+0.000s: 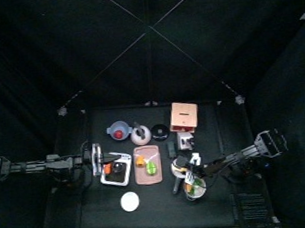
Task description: Place egg block on rice
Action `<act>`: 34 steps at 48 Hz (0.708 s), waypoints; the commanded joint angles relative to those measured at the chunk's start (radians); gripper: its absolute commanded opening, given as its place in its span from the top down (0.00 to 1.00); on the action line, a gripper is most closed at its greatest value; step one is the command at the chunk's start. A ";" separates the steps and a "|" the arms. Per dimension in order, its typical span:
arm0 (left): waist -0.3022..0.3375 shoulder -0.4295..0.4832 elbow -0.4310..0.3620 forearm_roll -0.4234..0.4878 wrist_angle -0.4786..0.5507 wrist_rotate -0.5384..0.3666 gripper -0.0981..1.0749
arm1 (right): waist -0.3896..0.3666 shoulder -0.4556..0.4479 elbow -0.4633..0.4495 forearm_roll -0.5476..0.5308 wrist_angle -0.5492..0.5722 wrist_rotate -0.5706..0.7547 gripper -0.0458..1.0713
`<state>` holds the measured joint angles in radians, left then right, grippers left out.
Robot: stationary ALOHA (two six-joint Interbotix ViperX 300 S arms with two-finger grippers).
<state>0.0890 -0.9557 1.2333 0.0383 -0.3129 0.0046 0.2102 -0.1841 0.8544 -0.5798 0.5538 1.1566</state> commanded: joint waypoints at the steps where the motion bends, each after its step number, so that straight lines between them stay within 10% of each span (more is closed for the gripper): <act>1: 0.003 0.003 -0.015 0.000 -0.008 0.002 0.91 | -0.002 -0.008 -0.005 0.002 -0.003 0.002 0.42; 34: 0.003 0.003 -0.014 0.000 -0.008 0.000 0.91 | -0.009 0.031 0.000 0.012 0.000 0.002 0.41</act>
<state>0.0890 -0.9557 1.2333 0.0368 -0.3129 0.0046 0.2056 -0.1411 0.8606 -0.5676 0.5538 1.1551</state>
